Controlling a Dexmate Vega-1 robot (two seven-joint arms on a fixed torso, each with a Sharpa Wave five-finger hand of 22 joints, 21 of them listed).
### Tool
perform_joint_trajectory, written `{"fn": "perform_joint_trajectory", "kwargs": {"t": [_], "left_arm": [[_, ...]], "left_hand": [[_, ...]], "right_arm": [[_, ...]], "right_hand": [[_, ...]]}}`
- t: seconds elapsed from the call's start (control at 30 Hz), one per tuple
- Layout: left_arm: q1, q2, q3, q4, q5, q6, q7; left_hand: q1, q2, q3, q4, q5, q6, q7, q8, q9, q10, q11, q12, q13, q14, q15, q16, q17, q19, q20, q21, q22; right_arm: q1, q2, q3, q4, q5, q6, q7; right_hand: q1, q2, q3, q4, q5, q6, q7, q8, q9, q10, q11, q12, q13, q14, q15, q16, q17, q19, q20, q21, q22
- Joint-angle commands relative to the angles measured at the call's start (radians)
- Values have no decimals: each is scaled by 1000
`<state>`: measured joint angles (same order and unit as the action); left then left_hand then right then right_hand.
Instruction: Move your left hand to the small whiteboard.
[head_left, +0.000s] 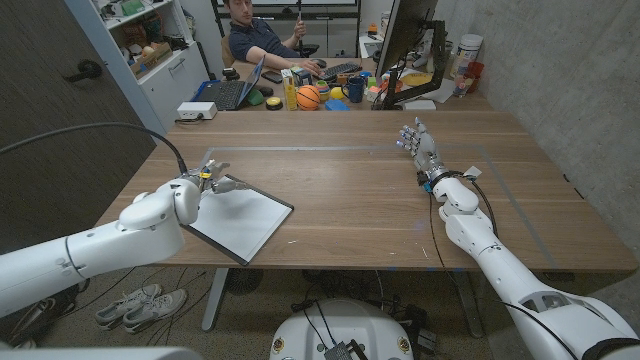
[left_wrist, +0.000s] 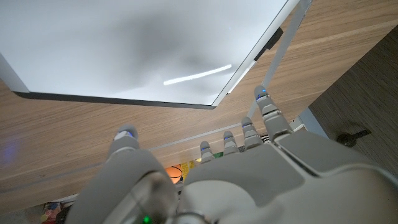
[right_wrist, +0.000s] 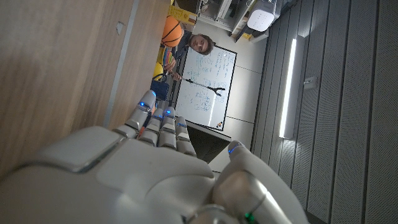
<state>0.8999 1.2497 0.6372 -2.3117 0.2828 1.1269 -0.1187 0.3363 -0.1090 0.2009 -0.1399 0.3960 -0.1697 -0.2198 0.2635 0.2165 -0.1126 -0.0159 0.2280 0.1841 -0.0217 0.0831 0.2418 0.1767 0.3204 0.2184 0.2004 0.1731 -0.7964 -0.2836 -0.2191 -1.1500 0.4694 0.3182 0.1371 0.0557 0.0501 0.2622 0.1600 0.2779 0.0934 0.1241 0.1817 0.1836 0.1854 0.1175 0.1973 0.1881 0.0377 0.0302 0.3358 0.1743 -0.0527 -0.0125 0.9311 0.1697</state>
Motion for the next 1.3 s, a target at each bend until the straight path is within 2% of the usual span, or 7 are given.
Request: {"fn": "perform_joint_trajectory", "kwargs": {"t": [0.03,0.13,0.3,0.67,1.03,1.3], "left_arm": [[-50,21,43,-16,-11,26,-43],[-66,22,56,-16,-8,34,-60],[-75,22,68,-20,-2,42,-65],[-93,20,93,-31,9,64,-75],[-115,25,128,-46,39,93,-89],[-116,27,136,-51,47,98,-94]], "left_hand": [[36,-4,-5,-4,20,-37,-2,25,1,32,-90,-10,1,22,-16,-7,2,39,1,-1,1],[41,-5,-7,-3,23,-23,-2,28,0,47,-106,-9,1,28,-20,-9,2,43,1,-4,0],[49,-3,-10,0,27,15,-1,37,0,98,-102,0,2,57,-42,-6,3,48,1,-8,0],[82,16,-1,-1,34,94,-1,57,-1,133,-113,-7,4,99,-76,-3,3,73,0,-7,1],[128,41,19,-9,32,134,-2,65,-3,158,-114,-11,5,113,-99,-8,2,87,0,-9,0],[144,45,24,-13,30,141,-2,65,-4,155,-111,-16,5,107,-100,-13,2,89,0,-10,-1]], "right_arm": [[-1,4,-1,7,-3,15,-11],[-2,4,-1,7,-2,18,-13],[-6,3,-1,3,-2,19,-16],[-14,-1,0,-4,2,25,-17],[-24,-4,0,-14,6,27,-19],[-30,-6,-2,-25,5,24,-24]], "right_hand": [[-14,1,-7,1,5,-7,2,-2,4,-4,-6,-4,2,0,2,-1,5,1,-2,-5,2],[-16,1,-9,1,6,-11,3,-2,4,-9,-7,-6,2,-1,2,-3,5,1,-2,-8,2],[-18,1,-12,1,7,-17,1,-3,4,-14,-9,-7,2,0,2,-4,5,2,-3,-11,2],[-21,3,-16,1,9,-19,-1,-1,4,-15,-7,-7,3,-1,2,-7,5,3,-3,-18,2],[-23,5,-20,1,11,-20,-2,0,4,-16,-7,-6,3,0,0,-10,5,5,-1,-24,2],[-24,6,-23,1,12,-20,-1,2,4,-15,-9,-6,3,0,1,-11,5,5,-1,-28,2]]}}
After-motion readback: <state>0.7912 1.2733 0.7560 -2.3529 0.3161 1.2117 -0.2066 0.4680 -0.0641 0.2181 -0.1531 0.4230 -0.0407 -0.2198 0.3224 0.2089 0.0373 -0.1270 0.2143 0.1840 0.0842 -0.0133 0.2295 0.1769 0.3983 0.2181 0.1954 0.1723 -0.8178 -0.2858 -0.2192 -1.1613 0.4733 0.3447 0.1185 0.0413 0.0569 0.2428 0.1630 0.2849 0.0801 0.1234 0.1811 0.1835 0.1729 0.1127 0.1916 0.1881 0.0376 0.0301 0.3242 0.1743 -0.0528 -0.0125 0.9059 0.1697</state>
